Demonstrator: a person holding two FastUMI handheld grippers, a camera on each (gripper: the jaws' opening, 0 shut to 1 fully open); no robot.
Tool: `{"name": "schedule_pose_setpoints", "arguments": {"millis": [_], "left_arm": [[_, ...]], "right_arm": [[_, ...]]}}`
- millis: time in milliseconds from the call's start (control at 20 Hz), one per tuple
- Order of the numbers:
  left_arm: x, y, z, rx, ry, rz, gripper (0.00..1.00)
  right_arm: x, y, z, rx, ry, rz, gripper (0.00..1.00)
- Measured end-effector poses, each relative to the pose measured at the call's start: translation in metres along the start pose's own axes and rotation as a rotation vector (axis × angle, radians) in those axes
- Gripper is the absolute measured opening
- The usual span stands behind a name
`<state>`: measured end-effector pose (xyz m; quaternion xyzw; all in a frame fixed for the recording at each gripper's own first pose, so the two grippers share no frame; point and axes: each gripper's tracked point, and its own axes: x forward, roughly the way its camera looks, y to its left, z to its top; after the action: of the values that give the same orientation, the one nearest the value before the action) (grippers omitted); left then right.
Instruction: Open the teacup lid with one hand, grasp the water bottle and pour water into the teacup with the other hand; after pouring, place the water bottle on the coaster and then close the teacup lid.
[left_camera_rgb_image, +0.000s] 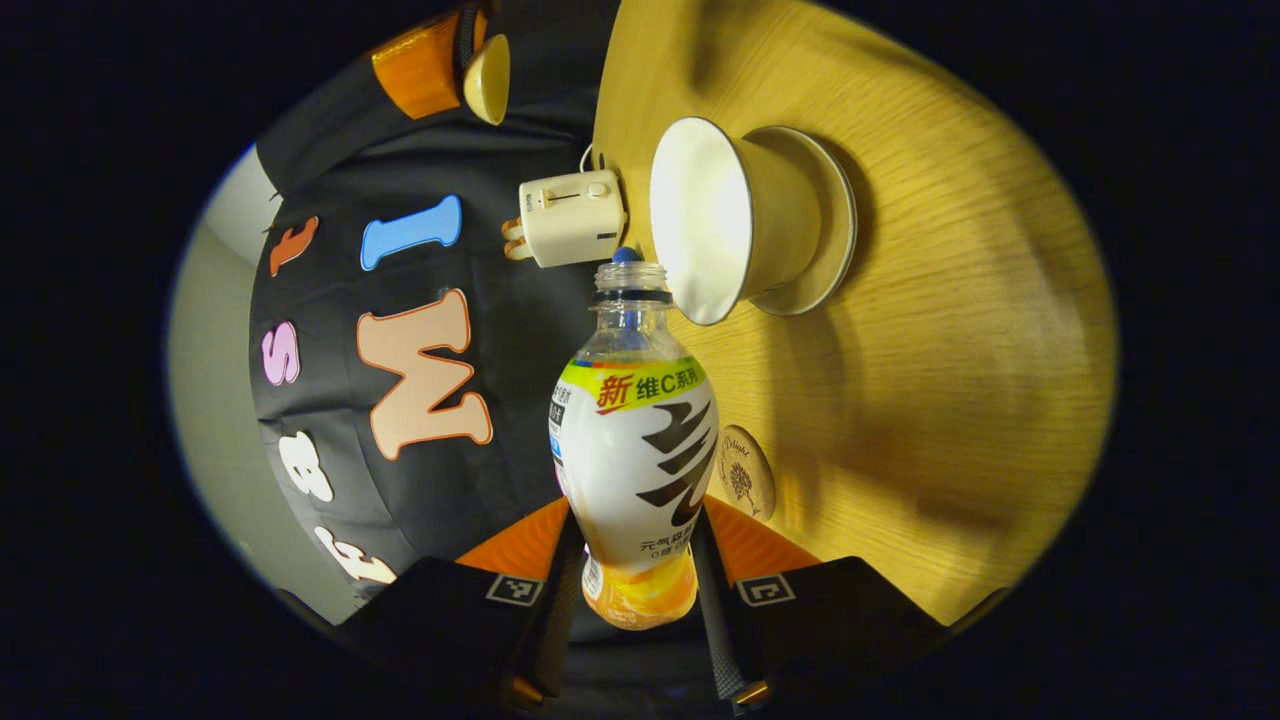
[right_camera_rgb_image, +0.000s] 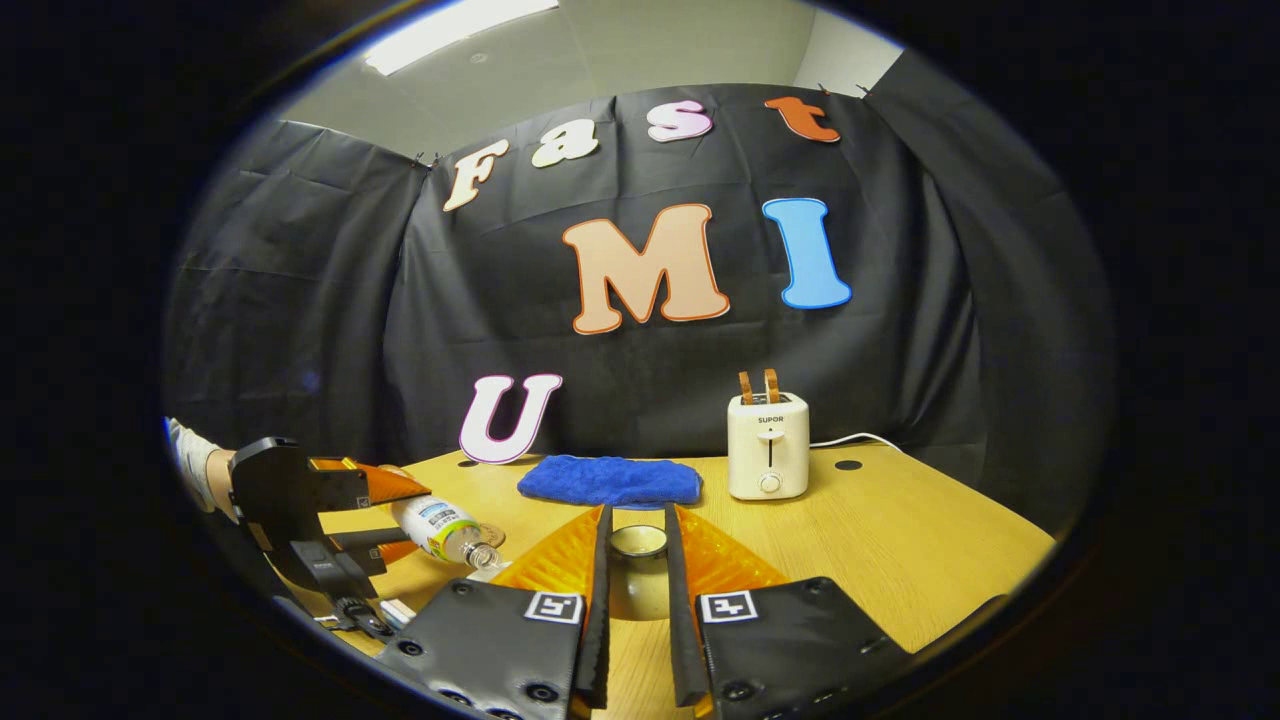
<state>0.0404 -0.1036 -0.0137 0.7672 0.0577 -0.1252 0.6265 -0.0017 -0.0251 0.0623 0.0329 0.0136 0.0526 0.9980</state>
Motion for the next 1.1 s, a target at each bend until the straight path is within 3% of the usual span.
{"name": "schedule_pose_setpoints", "arguments": {"millis": [1100], "left_arm": [[-0.009, 0.042, -0.007, 0.327, 0.033, 0.051, 0.56]], "right_arm": [[-0.002, -0.001, 0.003, -0.001, -0.013, -0.007, 0.28]]}}
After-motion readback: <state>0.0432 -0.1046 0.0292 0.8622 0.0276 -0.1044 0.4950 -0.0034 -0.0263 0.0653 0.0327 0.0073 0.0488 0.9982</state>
